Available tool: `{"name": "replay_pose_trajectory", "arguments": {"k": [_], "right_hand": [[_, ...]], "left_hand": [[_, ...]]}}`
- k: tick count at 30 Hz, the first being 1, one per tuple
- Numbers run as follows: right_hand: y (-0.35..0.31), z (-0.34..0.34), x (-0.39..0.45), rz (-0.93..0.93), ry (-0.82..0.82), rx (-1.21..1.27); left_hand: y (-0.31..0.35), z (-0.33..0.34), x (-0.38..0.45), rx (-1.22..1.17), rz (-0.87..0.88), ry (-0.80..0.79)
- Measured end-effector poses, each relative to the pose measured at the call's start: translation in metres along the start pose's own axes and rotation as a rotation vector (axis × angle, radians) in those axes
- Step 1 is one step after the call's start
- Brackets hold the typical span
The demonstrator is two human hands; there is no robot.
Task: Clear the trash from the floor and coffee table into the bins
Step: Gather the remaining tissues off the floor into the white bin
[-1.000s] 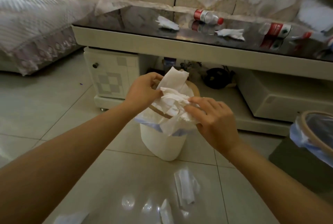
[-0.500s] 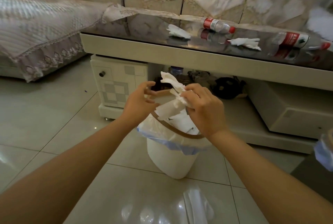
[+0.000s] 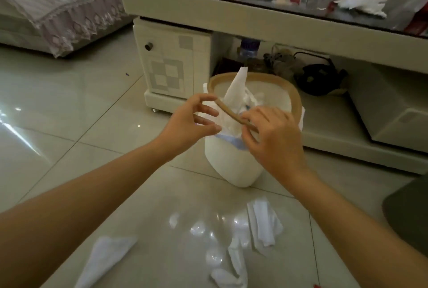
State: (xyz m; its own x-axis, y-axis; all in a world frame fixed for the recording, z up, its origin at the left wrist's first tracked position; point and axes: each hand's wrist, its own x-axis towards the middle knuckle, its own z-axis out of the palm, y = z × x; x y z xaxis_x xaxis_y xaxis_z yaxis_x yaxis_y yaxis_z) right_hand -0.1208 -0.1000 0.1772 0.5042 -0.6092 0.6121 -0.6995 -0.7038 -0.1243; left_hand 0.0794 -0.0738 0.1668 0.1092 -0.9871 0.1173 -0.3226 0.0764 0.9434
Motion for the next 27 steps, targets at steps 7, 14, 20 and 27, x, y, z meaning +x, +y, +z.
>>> {"name": "replay_pose_trajectory", "arguments": {"k": [7,14,20,27], "right_hand": [[-0.045,0.022,-0.075,-0.113,-0.129,-0.005],[-0.075,0.049,-0.137,-0.158,-0.412,0.06],[-0.083,0.059,-0.183,-0.19,-0.586,0.075],[-0.088,0.065,-0.211,-0.262,-0.688,0.056]], "left_hand": [[-0.043,-0.008,-0.07,0.06,-0.133,-0.149],[-0.122,-0.044,-0.13,0.257,-0.435,-0.386],[-0.179,-0.068,-0.168,0.503,-0.534,-0.631],[-0.213,-0.079,-0.196,0.826,-0.45,-0.679]]}}
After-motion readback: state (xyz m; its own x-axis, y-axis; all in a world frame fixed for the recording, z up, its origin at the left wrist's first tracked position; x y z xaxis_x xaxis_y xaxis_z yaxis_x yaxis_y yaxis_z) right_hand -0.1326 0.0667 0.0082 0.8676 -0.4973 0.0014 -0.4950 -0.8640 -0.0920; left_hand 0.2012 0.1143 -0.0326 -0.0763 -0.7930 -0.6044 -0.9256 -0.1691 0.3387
